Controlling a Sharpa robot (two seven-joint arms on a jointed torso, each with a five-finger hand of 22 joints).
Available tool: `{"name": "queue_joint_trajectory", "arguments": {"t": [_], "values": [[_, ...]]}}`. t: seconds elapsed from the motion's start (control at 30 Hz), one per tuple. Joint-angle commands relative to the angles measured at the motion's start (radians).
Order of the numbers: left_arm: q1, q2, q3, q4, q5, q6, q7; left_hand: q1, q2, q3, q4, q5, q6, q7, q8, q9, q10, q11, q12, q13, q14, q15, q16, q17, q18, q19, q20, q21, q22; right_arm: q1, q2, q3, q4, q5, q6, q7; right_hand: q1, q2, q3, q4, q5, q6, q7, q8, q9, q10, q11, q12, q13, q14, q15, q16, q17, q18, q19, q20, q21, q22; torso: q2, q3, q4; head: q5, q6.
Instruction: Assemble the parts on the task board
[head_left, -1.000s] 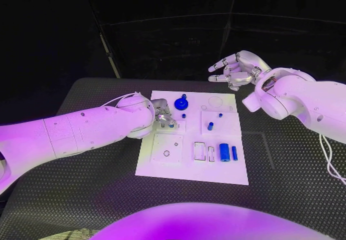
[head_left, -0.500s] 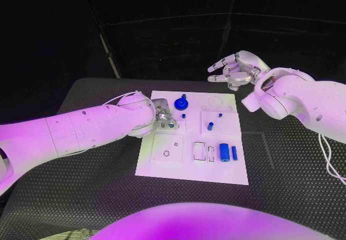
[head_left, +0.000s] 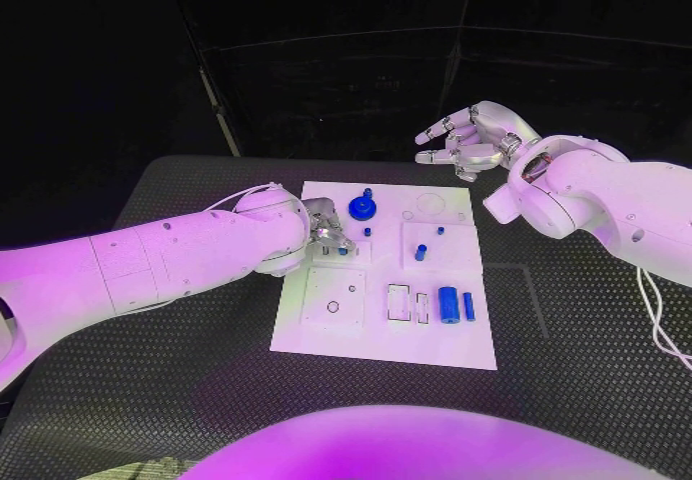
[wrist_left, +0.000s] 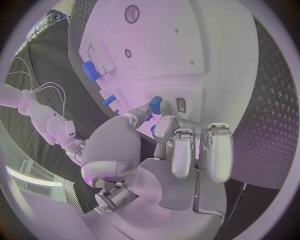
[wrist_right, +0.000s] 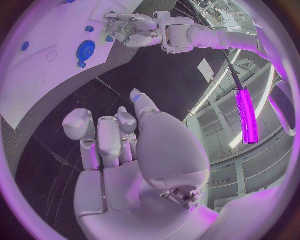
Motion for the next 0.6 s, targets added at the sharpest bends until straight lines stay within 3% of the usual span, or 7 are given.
{"name": "queue_joint_trajectory", "arguments": {"t": [0.03,0.33,0.6], "values": [[-0.008,-0.004,-0.006,-0.003,0.009,0.024,-0.028,-0.024,-0.015,-0.038,0.018,-0.004,0.010,0.004,-0.001,-0.001,-0.001,0.004,0.009,0.006,0.104,-0.009,0.003,0.263,-0.019,0.067,-0.009,0.004,0.192,0.002,0.000,0.001,0.001,-0.001,0.005,0.007,-0.002,0.010,0.005,-0.002,0.006,-0.006,0.002,0.007,-0.002,-0.006,-0.003,-0.003,-0.001,0.009,-0.005,-0.004,-0.001,0.016,0.003,-0.002,-0.006,-0.001,0.000,-0.0001,0.0006,0.000,0.000],[-0.008,-0.006,-0.006,-0.004,0.009,0.003,-0.029,-0.038,-0.012,-0.109,0.056,-0.009,0.012,0.006,0.000,-0.002,-0.002,0.005,0.013,0.009,0.104,-0.009,0.003,0.263,-0.018,0.066,-0.010,0.003,0.191,0.002,0.000,0.001,0.000,-0.001,0.003,0.008,-0.003,0.009,0.005,-0.002,0.009,-0.006,0.002,0.007,-0.002,-0.007,-0.003,-0.005,-0.003,0.009,-0.005,-0.007,-0.004,0.016,0.002,-0.002,-0.008,-0.004,0.001,-0.0003,0.0002,0.000,0.000],[-0.008,-0.021,-0.003,0.010,0.008,-0.010,-0.029,-0.079,-0.031,-0.248,0.127,-0.016,0.014,0.005,0.001,-0.003,-0.002,0.006,0.019,0.013,0.104,-0.009,0.003,0.263,-0.019,0.069,-0.010,0.005,0.196,0.002,-0.001,0.001,-0.004,-0.001,0.001,0.011,-0.007,0.008,0.005,-0.001,0.010,-0.007,0.002,0.008,-0.002,-0.010,-0.002,-0.008,-0.007,0.008,-0.005,-0.011,-0.008,0.017,0.000,-0.002,-0.010,-0.008,0.001,-0.0014,0.0005,-0.002,0.000]]}}
